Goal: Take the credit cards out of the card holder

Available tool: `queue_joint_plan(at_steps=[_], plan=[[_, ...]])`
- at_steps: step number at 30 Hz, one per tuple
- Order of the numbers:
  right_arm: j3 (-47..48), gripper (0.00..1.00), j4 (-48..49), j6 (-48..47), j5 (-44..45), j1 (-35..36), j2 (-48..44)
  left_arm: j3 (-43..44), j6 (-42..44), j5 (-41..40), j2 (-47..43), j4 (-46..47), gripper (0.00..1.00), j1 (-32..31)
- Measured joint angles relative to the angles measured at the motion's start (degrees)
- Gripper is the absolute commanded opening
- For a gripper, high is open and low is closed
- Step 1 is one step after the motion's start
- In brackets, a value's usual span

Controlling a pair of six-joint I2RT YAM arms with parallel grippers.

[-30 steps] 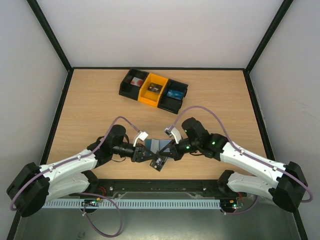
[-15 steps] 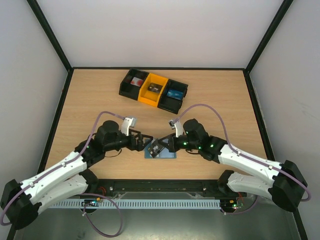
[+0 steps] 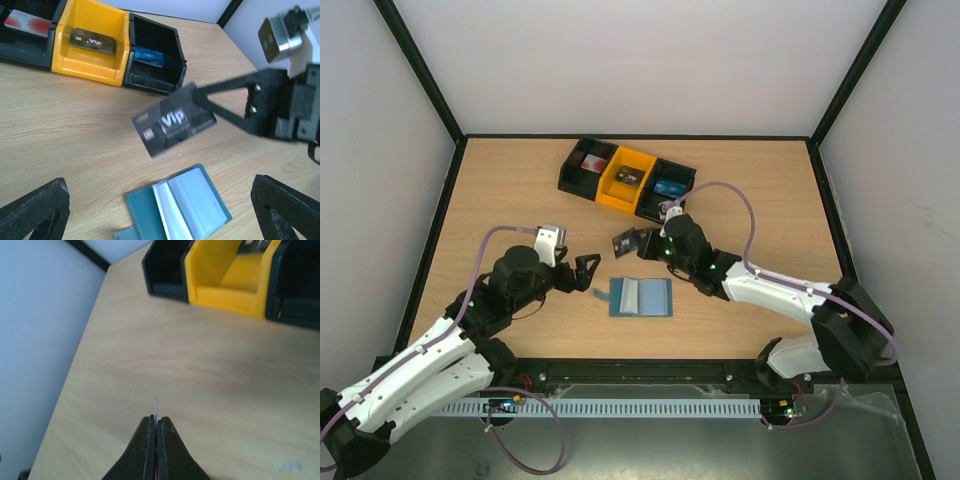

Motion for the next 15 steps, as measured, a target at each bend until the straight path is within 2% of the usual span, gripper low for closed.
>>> queue_joint_plan(at_steps=[15], plan=[[17.9,0.02,10.8,5.8,10.5,-7.2,21.1,-0.1,4.7,-2.5,-2.1,-1.9,1.0,0.2]])
